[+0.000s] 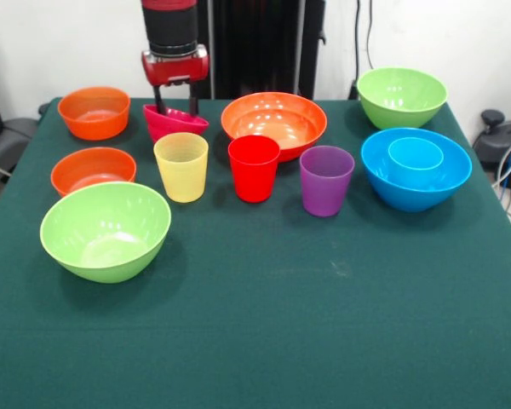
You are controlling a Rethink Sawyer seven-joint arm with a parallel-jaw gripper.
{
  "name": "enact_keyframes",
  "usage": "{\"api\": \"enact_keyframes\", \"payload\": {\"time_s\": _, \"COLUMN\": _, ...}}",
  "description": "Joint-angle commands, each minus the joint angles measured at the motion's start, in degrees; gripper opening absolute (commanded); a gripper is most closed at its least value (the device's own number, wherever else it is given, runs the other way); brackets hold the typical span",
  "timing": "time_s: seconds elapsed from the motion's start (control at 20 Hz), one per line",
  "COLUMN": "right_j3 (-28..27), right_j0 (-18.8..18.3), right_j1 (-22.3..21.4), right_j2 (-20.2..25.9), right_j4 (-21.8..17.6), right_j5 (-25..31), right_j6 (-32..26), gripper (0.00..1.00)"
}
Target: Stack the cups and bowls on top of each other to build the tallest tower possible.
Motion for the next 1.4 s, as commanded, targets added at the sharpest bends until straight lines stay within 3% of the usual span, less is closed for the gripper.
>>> {"api": "enact_keyframes", "payload": {"time_s": 0.05, "right_j3": -1.51, "right_j0": 0.31, "right_j1": 1.95, "right_j2": 6.37, "right_j4": 1.19, "right_j5": 3.92, "right_j6": -0.68, "gripper": 1.0}}
{"api": "enact_keyframes", "payload": {"time_s": 0.3, "right_j3": 0.45, "right_j0": -0.98, "right_j1": 0.26, "right_j2": 8.63, "right_j4": 3.96, "right_j5": 7.51, "right_j6": -2.4, "gripper": 1.0}}
{"api": "enact_keyframes", "payload": {"time_s": 0.65, "right_j3": 2.97, "right_j0": 0.13, "right_j1": -1.76, "right_j2": 9.7, "right_j4": 7.49, "right_j5": 10.75, "right_j6": -2.51, "gripper": 1.0}}
{"api": "enact_keyframes", "payload": {"time_s": 1.4, "right_j3": 0.22, "right_j0": 2.99, "right_j1": -0.74, "right_j2": 5.74, "right_j4": 3.26, "right_j5": 7.64, "right_j6": -0.48, "gripper": 1.0}}
